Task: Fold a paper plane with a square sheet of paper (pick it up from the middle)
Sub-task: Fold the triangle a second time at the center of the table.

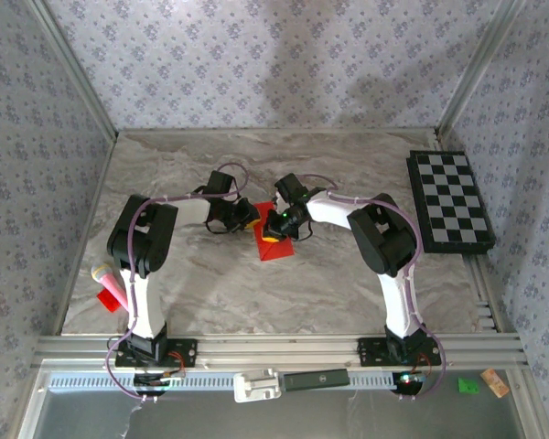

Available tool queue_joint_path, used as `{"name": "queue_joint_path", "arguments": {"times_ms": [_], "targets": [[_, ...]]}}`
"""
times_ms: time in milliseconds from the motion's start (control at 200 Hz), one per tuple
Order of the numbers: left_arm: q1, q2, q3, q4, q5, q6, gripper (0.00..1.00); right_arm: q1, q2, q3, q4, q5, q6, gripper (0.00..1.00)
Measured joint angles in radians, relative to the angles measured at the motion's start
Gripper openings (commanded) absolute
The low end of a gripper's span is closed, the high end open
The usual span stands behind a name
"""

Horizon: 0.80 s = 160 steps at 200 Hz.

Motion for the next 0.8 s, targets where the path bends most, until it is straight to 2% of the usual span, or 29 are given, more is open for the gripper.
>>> {"name": "queue_joint_path", "arguments": {"times_ms": [445,800], "targets": [[0.0,0.0,0.0,0.0,0.0,0.0,0.16,0.0,0.007,0.005,-0.001,-0.003,0.0,0.09],[0.0,0.0,0.002,-0.002,0.0,0.0,0.17,0.0,0.009,0.014,-0.001,-0.01,-0.001,0.29]]}}
